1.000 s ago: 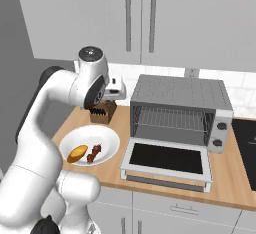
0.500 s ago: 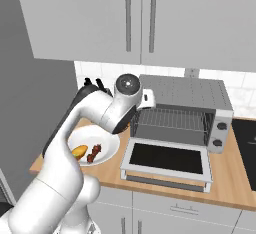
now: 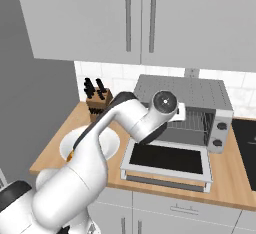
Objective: Pick up the kebab skewer and baguette bread, and place them inside the toaster oven. Close the toaster oven door and start by setting the timer.
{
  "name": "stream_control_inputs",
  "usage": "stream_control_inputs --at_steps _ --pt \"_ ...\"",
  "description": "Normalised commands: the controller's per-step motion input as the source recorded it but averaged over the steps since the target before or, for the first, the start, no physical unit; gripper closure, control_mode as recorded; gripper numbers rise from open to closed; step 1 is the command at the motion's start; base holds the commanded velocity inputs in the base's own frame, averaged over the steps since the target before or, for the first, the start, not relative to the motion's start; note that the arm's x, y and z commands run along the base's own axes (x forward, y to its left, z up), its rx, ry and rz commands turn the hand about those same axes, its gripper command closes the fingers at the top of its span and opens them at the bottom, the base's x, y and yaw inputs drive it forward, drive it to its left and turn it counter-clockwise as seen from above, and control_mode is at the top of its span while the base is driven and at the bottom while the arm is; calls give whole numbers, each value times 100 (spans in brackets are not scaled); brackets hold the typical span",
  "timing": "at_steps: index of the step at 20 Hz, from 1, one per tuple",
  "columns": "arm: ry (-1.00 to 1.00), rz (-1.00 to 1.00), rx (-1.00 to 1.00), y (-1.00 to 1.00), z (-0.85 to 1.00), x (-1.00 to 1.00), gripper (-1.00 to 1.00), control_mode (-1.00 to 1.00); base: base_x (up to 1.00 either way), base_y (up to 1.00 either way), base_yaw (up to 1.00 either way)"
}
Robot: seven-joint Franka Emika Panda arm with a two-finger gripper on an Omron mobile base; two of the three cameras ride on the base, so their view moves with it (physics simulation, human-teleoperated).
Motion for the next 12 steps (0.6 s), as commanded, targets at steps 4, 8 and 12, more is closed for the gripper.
stream_control_inputs --at_steps 4,8,12 --pt "0 0 0 -28 -21 18 -100 -100 0 0 0" --pt "-1 0 0 -21 -29 19 -100 -100 0 0 0" --pt "-1 -1 0 -1 -45 22 -100 -100 0 0 0"
